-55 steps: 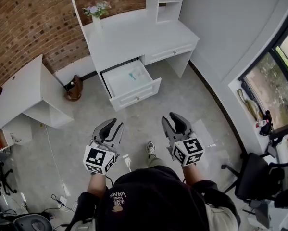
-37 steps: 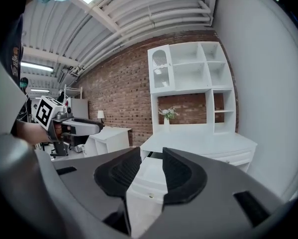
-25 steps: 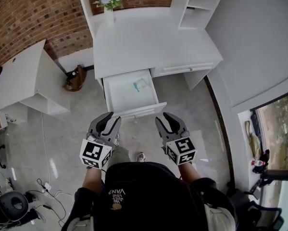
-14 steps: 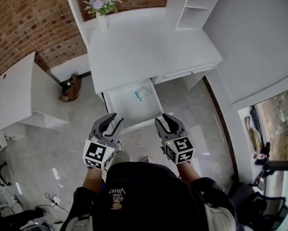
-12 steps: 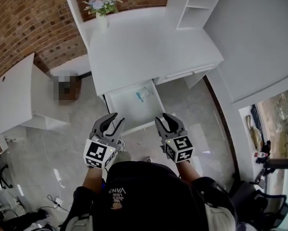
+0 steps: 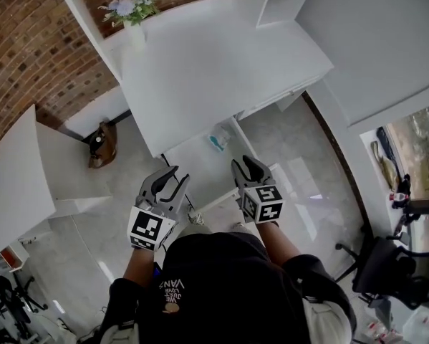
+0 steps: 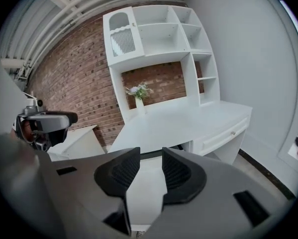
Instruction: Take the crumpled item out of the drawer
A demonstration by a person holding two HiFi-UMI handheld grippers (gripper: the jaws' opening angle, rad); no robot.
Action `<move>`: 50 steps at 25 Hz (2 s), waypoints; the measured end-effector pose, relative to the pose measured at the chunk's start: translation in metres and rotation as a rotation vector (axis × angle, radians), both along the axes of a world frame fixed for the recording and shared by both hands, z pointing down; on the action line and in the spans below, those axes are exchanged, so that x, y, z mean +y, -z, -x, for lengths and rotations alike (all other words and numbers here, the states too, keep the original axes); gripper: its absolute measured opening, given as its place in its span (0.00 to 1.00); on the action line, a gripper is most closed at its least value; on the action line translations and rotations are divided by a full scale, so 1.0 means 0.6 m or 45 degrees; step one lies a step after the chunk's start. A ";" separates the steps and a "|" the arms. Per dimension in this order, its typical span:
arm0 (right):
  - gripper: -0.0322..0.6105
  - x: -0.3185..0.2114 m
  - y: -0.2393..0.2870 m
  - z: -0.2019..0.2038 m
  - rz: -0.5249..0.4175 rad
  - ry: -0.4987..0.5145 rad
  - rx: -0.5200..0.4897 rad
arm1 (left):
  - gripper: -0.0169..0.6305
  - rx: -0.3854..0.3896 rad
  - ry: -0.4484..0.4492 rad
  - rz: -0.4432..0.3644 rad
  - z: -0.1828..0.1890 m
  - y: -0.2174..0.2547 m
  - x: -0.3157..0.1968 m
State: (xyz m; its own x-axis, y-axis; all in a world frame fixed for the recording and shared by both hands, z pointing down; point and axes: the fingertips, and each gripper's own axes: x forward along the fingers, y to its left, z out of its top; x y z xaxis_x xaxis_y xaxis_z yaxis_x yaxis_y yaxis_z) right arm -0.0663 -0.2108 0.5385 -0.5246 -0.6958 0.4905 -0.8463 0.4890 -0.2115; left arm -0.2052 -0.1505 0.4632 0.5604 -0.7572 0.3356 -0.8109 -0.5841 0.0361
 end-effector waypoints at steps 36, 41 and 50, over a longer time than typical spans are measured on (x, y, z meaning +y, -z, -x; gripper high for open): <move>0.31 -0.207 -0.488 -0.001 0.744 -0.366 0.094 | 0.18 -0.073 -0.128 0.122 -0.023 -0.137 -0.179; 0.31 -0.209 -0.530 -0.012 0.800 -0.410 0.100 | 0.18 -0.076 -0.117 0.158 -0.020 -0.157 -0.179; 0.29 -0.222 -0.566 -0.008 0.845 -0.444 0.064 | 0.18 -0.049 -0.078 0.219 -0.005 -0.183 -0.160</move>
State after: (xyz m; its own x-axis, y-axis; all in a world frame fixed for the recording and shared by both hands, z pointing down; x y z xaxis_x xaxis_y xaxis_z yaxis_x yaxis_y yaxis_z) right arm -0.0612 -0.3439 0.8783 -0.2937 -0.3671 0.8826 -0.9453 -0.0257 -0.3253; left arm -0.2022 -0.2465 0.5732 0.5881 -0.6517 0.4791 -0.7766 -0.6204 0.1094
